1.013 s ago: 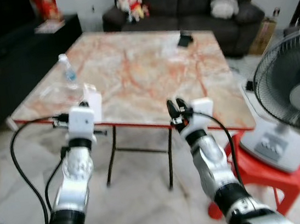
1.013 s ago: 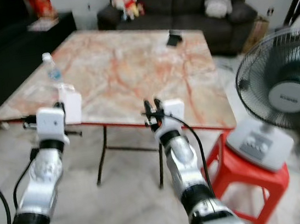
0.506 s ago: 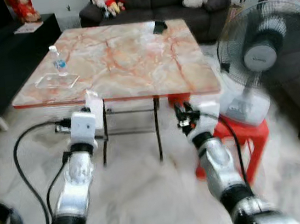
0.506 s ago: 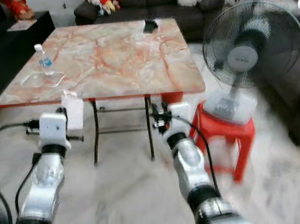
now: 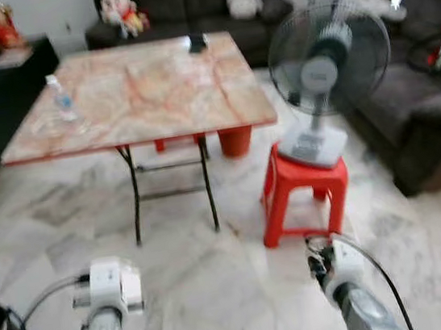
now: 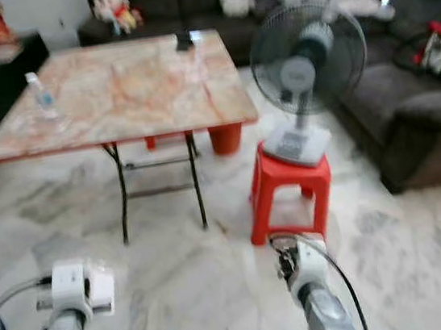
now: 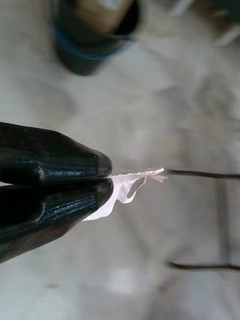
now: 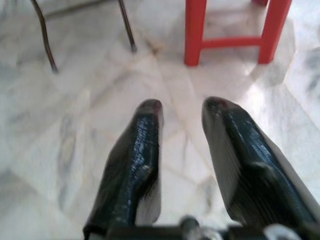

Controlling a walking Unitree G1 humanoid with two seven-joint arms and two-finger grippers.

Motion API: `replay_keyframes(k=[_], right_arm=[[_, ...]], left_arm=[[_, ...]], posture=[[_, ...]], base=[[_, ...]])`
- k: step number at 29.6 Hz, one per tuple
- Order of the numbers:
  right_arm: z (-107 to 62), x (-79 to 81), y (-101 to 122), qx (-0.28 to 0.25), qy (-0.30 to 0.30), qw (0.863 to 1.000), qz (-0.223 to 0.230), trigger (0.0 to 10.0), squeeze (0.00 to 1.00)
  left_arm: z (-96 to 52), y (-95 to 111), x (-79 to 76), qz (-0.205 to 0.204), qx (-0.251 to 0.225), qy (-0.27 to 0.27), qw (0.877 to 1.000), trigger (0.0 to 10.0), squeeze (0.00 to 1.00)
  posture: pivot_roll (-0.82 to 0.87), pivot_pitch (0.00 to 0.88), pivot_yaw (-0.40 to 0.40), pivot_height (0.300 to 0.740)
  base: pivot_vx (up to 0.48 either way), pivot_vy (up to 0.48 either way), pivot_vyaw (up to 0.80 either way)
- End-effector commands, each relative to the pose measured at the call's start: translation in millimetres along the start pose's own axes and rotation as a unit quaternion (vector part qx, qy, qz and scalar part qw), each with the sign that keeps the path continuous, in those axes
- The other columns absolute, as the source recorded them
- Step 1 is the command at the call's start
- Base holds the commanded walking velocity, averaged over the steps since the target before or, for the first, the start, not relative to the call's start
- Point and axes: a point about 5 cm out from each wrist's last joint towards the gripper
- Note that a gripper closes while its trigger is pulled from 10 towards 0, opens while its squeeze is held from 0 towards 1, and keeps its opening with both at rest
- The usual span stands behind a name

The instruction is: Picking trash to rubbish bin

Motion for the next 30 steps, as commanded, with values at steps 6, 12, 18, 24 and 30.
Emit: replay_keyframes(k=[6,12,18,24,30], right_arm=[[-11.1,-1.2,-35.3,0.076,-0.020,0.997,-0.001,10.0,0.00],[-16.2,0.8,-49.1,0.105,-0.023,0.994,0.000,10.0,0.00],[-16.4,0.3,-49.4,0.107,-0.023,0.994,0.001,10.0,0.00],[-15.3,-5.7,-44.9,0.105,-0.027,0.994,-0.003,10.0,0.00],[-16.3,-25.1,-35.7,0.094,-0.029,0.995,-0.022,10.0,0.00]], left_arm=[[-16.9,-48.9,9.8,-0.007,0.109,0.013,0.994,10.0,0.00],[-32.6,-76.8,17.9,-0.004,0.165,0.035,0.986,10.0,0.00],[-35.8,-80.7,20.6,-0.008,0.166,0.043,0.985,10.0,0.00],[-34.0,-78.8,16.9,-0.005,0.163,0.037,0.986,10.0,0.00],[-34.0,-81.0,-2.9,0.013,0.169,0.014,0.985,10.0,0.00]], posture=[[-0.02,0.000,-0.046,0.740],[-0.02,0.000,-0.043,0.740],[-0.01,0.010,-0.048,0.740],[-0.03,0.019,-0.072,0.740],[-0.07,0.025,-0.108,0.740]], base=[[0.000,0.000,0.00],[0.000,0.000,0.00],[0.000,0.000,0.00],[0.000,0.000,0.00],[0.000,0.000,0.00]])
Point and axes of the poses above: a point about 5 cm out from each wrist's last joint towards the gripper, its own z axis pointing out of the wrist towards the gripper, its own y axis along the axis of the wrist's last joint, x = y × z, and after that the axes turned 6 degrees about -z, right-handed
